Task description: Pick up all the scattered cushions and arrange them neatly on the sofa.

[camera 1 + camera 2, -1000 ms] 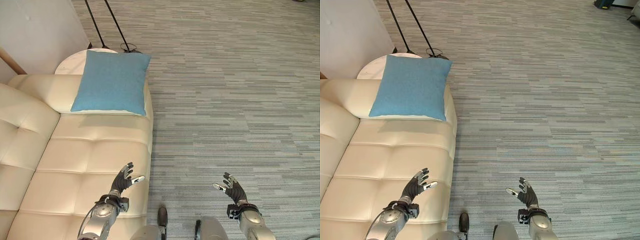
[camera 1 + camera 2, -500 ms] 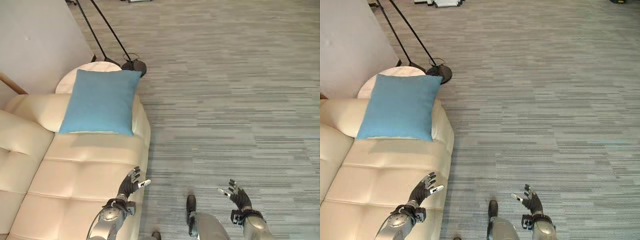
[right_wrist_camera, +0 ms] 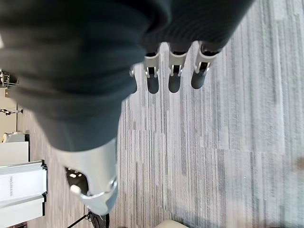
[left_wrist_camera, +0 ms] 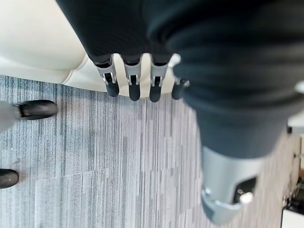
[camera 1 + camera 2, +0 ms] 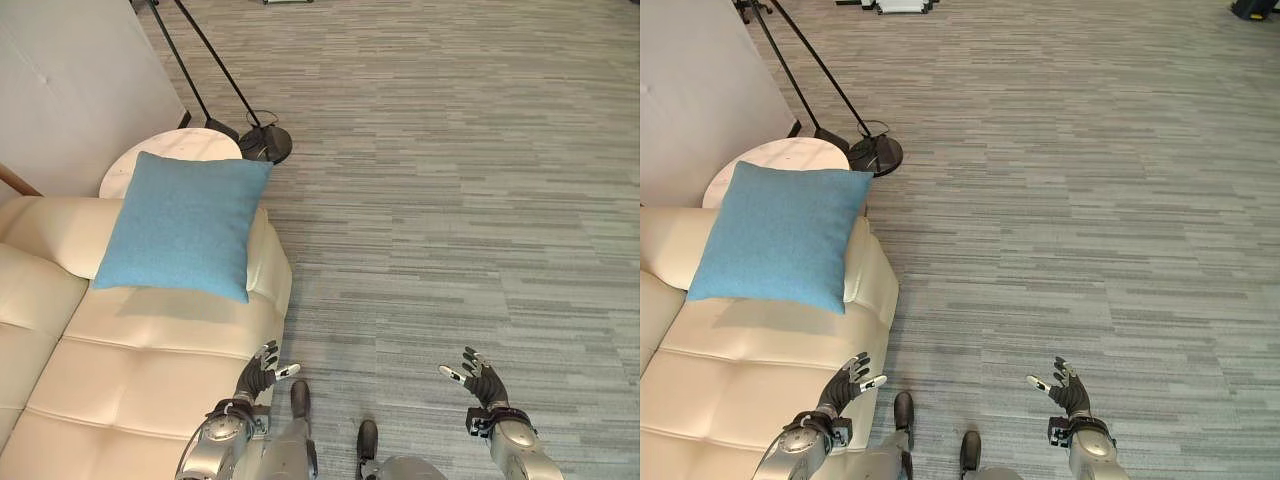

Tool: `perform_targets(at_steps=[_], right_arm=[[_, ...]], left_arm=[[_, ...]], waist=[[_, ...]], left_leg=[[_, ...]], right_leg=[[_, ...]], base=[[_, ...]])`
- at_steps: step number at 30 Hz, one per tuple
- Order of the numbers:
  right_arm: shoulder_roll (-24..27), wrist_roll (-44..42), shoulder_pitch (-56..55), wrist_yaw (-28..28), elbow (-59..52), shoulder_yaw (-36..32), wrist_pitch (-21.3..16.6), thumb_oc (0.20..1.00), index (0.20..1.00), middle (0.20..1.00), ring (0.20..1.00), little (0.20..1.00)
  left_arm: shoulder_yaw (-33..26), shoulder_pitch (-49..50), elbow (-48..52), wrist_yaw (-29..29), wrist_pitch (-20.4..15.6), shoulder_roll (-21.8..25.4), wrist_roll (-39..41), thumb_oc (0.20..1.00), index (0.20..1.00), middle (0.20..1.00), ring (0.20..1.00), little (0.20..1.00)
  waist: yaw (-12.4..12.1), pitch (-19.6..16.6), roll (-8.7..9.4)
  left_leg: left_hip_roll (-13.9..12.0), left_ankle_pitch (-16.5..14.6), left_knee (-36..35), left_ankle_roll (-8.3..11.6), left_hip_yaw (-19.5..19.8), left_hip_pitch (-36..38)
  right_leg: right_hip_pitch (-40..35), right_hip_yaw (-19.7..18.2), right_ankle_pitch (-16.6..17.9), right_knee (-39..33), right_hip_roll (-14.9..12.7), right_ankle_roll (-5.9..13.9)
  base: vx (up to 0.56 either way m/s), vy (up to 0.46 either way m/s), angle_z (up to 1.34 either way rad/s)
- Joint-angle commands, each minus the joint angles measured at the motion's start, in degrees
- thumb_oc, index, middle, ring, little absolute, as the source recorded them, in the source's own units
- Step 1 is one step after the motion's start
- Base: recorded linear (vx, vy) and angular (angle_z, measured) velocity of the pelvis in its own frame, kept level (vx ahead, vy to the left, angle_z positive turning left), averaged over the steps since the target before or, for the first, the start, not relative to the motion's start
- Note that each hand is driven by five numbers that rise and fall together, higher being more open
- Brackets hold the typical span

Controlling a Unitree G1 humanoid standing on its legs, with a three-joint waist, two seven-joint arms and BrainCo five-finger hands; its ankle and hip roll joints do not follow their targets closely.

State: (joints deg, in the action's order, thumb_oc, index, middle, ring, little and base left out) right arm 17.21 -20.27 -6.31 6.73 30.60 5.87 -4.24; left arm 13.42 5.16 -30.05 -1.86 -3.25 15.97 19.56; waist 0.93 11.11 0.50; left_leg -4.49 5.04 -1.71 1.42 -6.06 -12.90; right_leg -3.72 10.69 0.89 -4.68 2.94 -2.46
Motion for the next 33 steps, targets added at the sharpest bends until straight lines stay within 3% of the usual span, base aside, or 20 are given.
perform_targets(at_steps=[1, 5, 6, 8, 10, 12, 14, 17, 20, 23, 24, 26, 27, 28, 29, 30, 33], right_arm=[[0.3, 0.9, -1.0, -0.2, -3.6, -1.4, -1.0, 1.0, 1.0, 1.0, 1.0, 1.0], [-1.4, 0.2, -0.8, -1.2, -3.2, -1.0, -0.7, 1.0, 1.0, 1.0, 1.0, 1.0], [-1.6, 0.4, -0.7, -1.3, -3.2, -0.9, -0.4, 1.0, 1.0, 1.0, 1.0, 1.0], [-2.3, 1.1, -1.2, -1.8, -3.0, -0.8, 0.0, 1.0, 1.0, 1.0, 1.0, 1.0], [-2.6, 1.0, -1.7, -1.9, -3.4, -0.9, 0.1, 1.0, 1.0, 1.0, 1.0, 1.0], [-2.6, 0.9, -1.7, -1.8, -3.5, -1.1, -0.1, 1.0, 1.0, 1.0, 1.0, 1.0], [-2.4, 0.6, -1.1, -1.6, -3.7, -1.3, -0.4, 1.0, 1.0, 1.0, 1.0, 1.0], [-2.3, 0.1, -0.6, -1.1, -3.6, -1.3, -0.4, 1.0, 1.0, 1.0, 1.0, 1.0], [-2.2, 0.0, -0.3, -0.6, -3.3, -1.4, -0.6, 1.0, 1.0, 1.0, 1.0, 1.0], [-2.1, -0.6, -1.0, -0.6, -3.5, -1.6, -0.9, 1.0, 1.0, 1.0, 1.0, 1.0], [-1.8, -1.0, -0.8, -0.8, -2.1, -1.2, -1.2, 1.0, 1.0, 1.0, 1.0, 1.0], [-1.7, -1.4, -0.7, -0.8, -2.2, -1.1, -1.0, 1.0, 1.0, 1.0, 1.0, 1.0], [-1.3, -1.8, -0.4, -0.9, -2.0, -0.9, -1.2, 1.0, 1.0, 1.0, 1.0, 1.0], [-1.2, -1.8, -0.4, -0.9, -1.9, -0.9, -1.3, 1.0, 1.0, 1.0, 1.0, 1.0], [-0.8, -2.0, -0.3, -0.7, -2.7, -1.0, -1.6, 1.0, 1.0, 1.0, 1.0, 1.0], [-0.6, -2.6, -0.1, -0.3, -3.1, -1.2, -1.8, 1.0, 1.0, 1.0, 1.0, 1.0], [-0.1, -2.7, 0.2, 0.3, -2.7, -1.4, -1.6, 1.0, 1.0, 1.0, 1.0, 1.0]], left_arm=[[-1.0, -1.1, 2.1, -0.1, -2.0, 1.2, -0.5, 1.0, 1.0, 1.0, 1.0, 1.0], [-1.9, 0.0, 2.0, 0.2, -1.7, 2.1, -0.2, 1.0, 1.0, 1.0, 1.0, 1.0], [-2.2, 0.2, 2.2, 0.1, -1.6, 2.5, -0.1, 1.0, 1.0, 1.0, 1.0, 1.0], [-2.9, 1.3, 2.2, 0.0, -1.5, 3.2, -0.4, 1.0, 1.0, 1.0, 1.0, 1.0], [-3.2, 1.4, 2.7, 0.0, -1.5, 3.2, -0.2, 1.0, 1.0, 1.0, 1.0, 1.0], [-3.3, 1.4, 2.6, 0.0, -1.7, 3.0, 0.0, 1.0, 1.0, 1.0, 1.0, 1.0], [-3.3, 1.0, 2.8, 0.0, -2.0, 3.0, 0.5, 1.0, 1.0, 1.0, 1.0, 1.0], [-3.1, 0.3, 3.1, -0.3, -2.4, 2.8, 0.3, 1.0, 1.0, 1.0, 1.0, 1.0], [-3.3, -0.6, 2.8, -1.2, -2.9, 2.6, 0.0, 1.0, 1.0, 1.0, 1.0, 1.0], [-3.4, -0.9, 1.1, -1.7, -3.3, 1.7, 1.1, 1.0, 1.0, 1.0, 1.0, 1.0], [-3.9, -0.6, -0.8, -1.5, -2.9, 0.5, 4.1, 1.0, 1.0, 1.0, 1.0, 1.0], [-4.2, -0.3, -1.6, -1.7, -2.6, -0.3, 6.5, 1.0, 1.0, 1.0, 1.0, 1.0], [-4.4, -0.2, -2.9, -1.5, -2.4, -1.4, 9.5, 1.0, 1.0, 1.0, 1.0, 1.0], [-4.4, -0.2, -2.9, -1.5, -2.4, -1.4, 9.5, 1.0, 1.0, 1.0, 1.0, 1.0], [-4.4, -0.4, -3.6, -1.8, -2.2, -1.9, 10.8, 1.0, 1.0, 1.0, 1.0, 1.0], [-4.2, -1.0, -4.1, -1.8, -2.4, -1.9, 11.0, 1.0, 1.0, 1.0, 1.0, 1.0], [-4.1, -1.3, -5.2, -1.6, -2.1, -2.1, 10.7, 1.0, 1.0, 1.0, 1.0, 1.0]], waist=[[0.0, -1.9, 0.8], [-0.9, -2.5, 2.03], [-1.0, -2.3, 2.06], [-0.5, -1.4, 1.48], [-0.1, -1.0, 0.88], [0.2, -0.7, 0.44], [1.0, 0.0, -0.17], [2.2, 0.9, 0.23], [3.0, 1.4, 0.33], [3.7, 0.5, 1.13], [3.8, -0.5, 1.06], [3.7, -0.8, 0.98], [3.2, -0.9, 1.0], [3.3, -0.9, 0.95], [3.1, -0.2, 0.89], [2.9, 0.1, 1.53], [2.2, 0.4, 1.94]], left_leg=[[1.6, -2.7, 3.4, 0.37, -0.4, 0.7], [3.2, -5.7, 5.3, -1.9, -1.3, 2.1], [3.5, -6.4, 5.4, -2.57, -1.2, 2.7], [5.0, -8.9, 5.1, -4.68, -1.0, 6.2], [5.2, -9.4, 4.3, -5.03, 0.0, 8.0], [5.2, -9.7, 3.6, -4.89, 0.8, 9.1], [5.5, -10.5, 2.7, -4.58, 2.6, 11.2], [6.4, -11.7, 2.7, -3.97, 5.4, 13.3], [6.8, -12.6, 2.8, -3.36, 7.8, 14.9], [7.2, -15.3, 3.7, -2.4, 11.5, 17.3], [5.8, -16.9, 5.5, -1.57, 12.4, 18.5], [5.0, -17.0, 7.4, -0.78, 12.8, 18.2], [4.7, -15.2, 13.0, 0.05, 13.3, 16.1], [4.7, -15.3, 13.3, 0.06, 13.4, 15.9], [4.5, -13.3, 18.7, 0.56, 13.3, 13.5], [4.3, -11.5, 24.1, 0.64, 10.9, 9.3], [2.7, -12.7, 20.4, -0.39, 4.6, 6.4]], right_leg=[[-2.5, -2.3, -10.8, 6.2, -8.0, 7.5], [0.4, -3.4, -10.4, 14.7, -10.4, 9.75], [2.1, -3.4, -9.4, 18.3, -10.9, 10.4], [7.1, -3.5, -3.1, 29.0, -12.7, 11.94], [9.8, -3.6, -2.5, 30.8, -12.6, 11.18], [11.3, -3.3, -3.6, 29.7, -12.3, 10.45], [14.0, -3.7, -5.0, 23.5, -10.9, 9.41], [15.5, -6.6, -3.1, 13.6, -9.1, 9.95], [17.4, -9.7, -1.0, 9.3, -7.9, 10.58], [16.9, -12.2, 0.3, 7.7, -7.4, 10.07], [16.0, -11.7, -0.3, 9.4, -6.6, 9.22], [15.2, -11.1, -1.0, 9.9, -6.3, 8.58], [13.4, -10.2, -2.2, 10.0, -6.1, 7.41], [13.4, -10.1, -2.3, 10.0, -6.1, 7.4], [11.9, -9.4, -3.0, 10.0, -5.9, 6.56], [10.0, -7.9, -4.4, 9.4, -6.8, 5.54], [6.9, -5.2, -6.1, 7.8, -7.8, 5.15]], base=[[0.28, 0.201, -0.02], [0.24, 0.21, -0.12], [0.14, 0.15, -0.08], [0.31, 0.238, 0.04], [0.25, 0.101, 0.26], [0.19, 0.009, 0.49], [0.27, -0.041, 0.5], [0.21, -0.087, 0.31], [0.25, -0.137, 0.75], [0.39, -0.266, 0.81], [0.44, -0.307, 1.0], [0.29, -0.227, 0.69], [0.13, -0.121, 0.48], [0.21, -0.196, 0.49], [0.14, -0.129, 0.48], [0.19, -0.165, 0.53], [0.16, -0.065, 0.73]])
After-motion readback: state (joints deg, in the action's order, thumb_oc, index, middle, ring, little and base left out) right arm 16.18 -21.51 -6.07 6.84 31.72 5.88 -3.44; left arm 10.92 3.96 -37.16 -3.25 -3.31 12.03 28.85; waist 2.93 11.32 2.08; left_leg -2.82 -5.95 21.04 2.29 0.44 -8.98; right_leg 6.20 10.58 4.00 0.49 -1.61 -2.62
